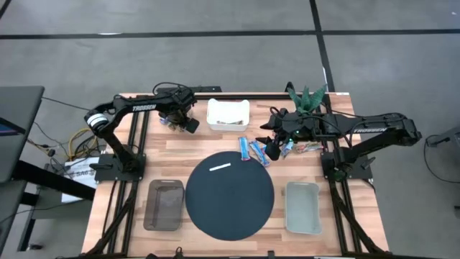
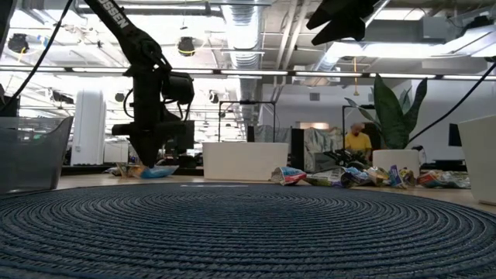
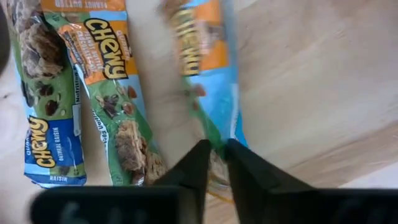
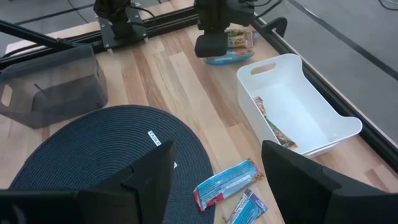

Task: Pick and place Granola Bars by type
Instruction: Put the yellow granola bar into the white bin

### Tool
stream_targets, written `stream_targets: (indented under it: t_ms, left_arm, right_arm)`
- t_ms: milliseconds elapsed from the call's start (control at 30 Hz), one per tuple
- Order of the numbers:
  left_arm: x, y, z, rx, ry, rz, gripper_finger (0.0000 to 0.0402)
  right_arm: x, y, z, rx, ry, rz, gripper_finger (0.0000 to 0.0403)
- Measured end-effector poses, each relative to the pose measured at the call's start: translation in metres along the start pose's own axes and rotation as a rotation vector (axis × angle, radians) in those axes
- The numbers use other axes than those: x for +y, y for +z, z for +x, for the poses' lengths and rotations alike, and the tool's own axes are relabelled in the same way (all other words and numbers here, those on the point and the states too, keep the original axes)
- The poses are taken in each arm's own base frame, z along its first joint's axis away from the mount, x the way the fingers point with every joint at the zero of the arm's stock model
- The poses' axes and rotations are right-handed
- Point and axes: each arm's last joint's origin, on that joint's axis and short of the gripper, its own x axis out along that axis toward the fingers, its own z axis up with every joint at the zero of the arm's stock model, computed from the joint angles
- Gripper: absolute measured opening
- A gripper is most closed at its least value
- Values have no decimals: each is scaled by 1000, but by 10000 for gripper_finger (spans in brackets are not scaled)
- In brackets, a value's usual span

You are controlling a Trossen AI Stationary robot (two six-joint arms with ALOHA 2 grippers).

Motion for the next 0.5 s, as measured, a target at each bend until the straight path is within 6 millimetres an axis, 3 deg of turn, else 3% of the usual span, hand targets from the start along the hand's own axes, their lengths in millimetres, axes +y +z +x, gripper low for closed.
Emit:
stream_targets:
  t_ms: [67, 500]
  left_arm:
    - [0, 0, 0, 3, 1, 8, 9]
    - [-1, 0, 0, 3, -15, 57, 0]
  right_arm:
    - [0, 0, 0, -4, 1, 2, 232]
    - [0, 1, 0, -6, 1, 2, 232]
